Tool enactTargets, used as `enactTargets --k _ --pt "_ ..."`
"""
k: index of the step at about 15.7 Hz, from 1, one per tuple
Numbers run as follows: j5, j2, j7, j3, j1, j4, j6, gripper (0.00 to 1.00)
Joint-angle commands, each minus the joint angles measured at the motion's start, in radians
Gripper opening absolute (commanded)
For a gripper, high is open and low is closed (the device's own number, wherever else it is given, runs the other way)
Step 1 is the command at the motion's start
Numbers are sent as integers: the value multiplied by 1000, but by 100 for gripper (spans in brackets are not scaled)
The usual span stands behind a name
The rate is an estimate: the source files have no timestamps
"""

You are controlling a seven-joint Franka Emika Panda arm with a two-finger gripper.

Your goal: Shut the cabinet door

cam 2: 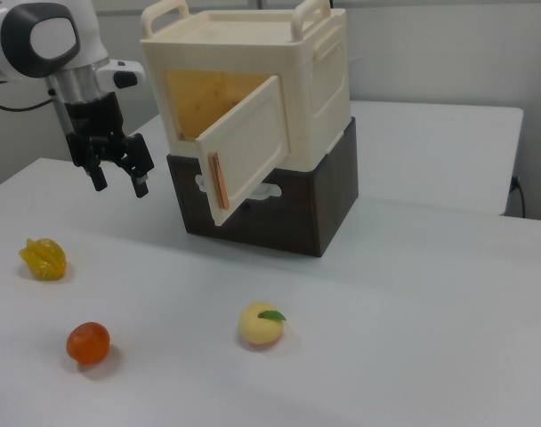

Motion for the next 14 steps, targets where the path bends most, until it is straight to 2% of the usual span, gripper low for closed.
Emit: enactTargets --k 1,8,9,10,14 --pt "7 -30 -23 -4 -9 -23 -5 100" --pt "5 -27 -23 -4 -7 -23 -3 100" --pt "5 -27 -25 -4 -7 -23 -3 95" --pt "5 -27 -26 -4 -7 -23 -2 83" --pt "5 -25 -54 -4 -7 -23 -2 15"
